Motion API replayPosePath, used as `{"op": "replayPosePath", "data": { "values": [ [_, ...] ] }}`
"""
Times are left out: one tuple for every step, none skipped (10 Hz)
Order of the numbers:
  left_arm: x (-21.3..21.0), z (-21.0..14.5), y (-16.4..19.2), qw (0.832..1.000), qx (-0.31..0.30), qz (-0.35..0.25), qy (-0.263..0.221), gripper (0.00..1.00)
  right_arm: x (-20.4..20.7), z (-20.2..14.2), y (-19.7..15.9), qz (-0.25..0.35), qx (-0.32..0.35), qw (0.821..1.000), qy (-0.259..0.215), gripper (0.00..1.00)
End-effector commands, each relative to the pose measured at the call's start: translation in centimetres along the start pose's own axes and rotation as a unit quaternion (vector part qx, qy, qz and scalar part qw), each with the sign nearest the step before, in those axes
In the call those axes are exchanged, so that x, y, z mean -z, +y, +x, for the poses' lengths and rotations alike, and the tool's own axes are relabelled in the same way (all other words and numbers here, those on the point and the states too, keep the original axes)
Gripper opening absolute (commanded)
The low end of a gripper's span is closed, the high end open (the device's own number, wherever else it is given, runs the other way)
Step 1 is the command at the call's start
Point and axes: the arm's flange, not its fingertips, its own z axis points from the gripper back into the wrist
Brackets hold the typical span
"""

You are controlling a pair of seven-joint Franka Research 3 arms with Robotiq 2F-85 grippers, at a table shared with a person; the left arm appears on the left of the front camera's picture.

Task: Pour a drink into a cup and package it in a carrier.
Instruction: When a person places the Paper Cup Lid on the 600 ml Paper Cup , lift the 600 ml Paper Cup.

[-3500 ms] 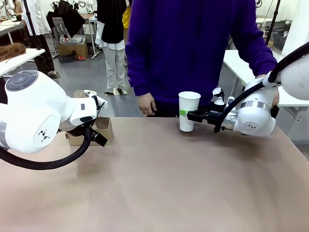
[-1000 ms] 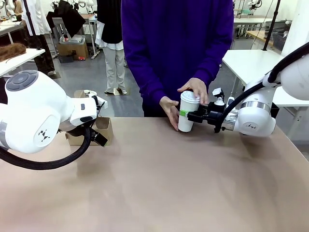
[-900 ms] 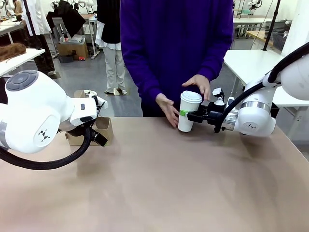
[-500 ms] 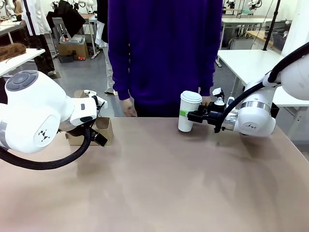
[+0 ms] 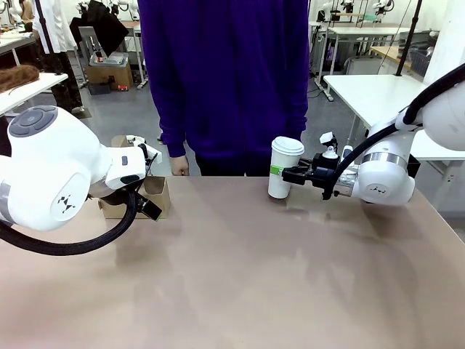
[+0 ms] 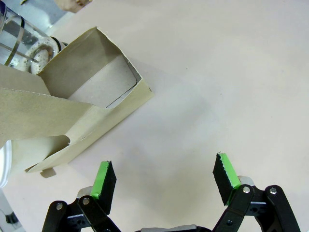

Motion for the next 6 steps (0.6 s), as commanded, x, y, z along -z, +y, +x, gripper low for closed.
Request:
{"op": "replayPosePath", "data": {
  "values": [
    [0.0, 0.0, 0.0, 1.000, 0.000, -0.001, 0.000, 1.00, 0.1, 0.6, 0.3, 0.002, -0.002, 1.000, -0.005, 0.80],
    [0.0, 0.0, 0.0, 1.000, 0.000, -0.001, 0.000, 1.00, 0.1, 0.6, 0.3, 0.002, -0.002, 1.000, -0.005, 0.80],
    [0.0, 0.0, 0.0, 1.000, 0.000, -0.001, 0.000, 1.00, 0.1, 0.6, 0.3, 0.002, -0.002, 1.000, -0.005, 0.80],
    [0.0, 0.0, 0.0, 1.000, 0.000, -0.001, 0.000, 1.00, 0.1, 0.6, 0.3, 0.002, -0.002, 1.000, -0.005, 0.80],
    [0.0, 0.0, 0.0, 1.000, 0.000, -0.001, 0.000, 1.00, 0.0, 0.0, 0.0, 0.000, 0.000, 1.000, 0.000, 0.80],
    [0.0, 0.0, 0.0, 1.000, 0.000, -0.001, 0.000, 1.00, -0.1, 1.8, 0.7, -0.002, -0.003, 1.000, 0.006, 0.80]
  ]
}}
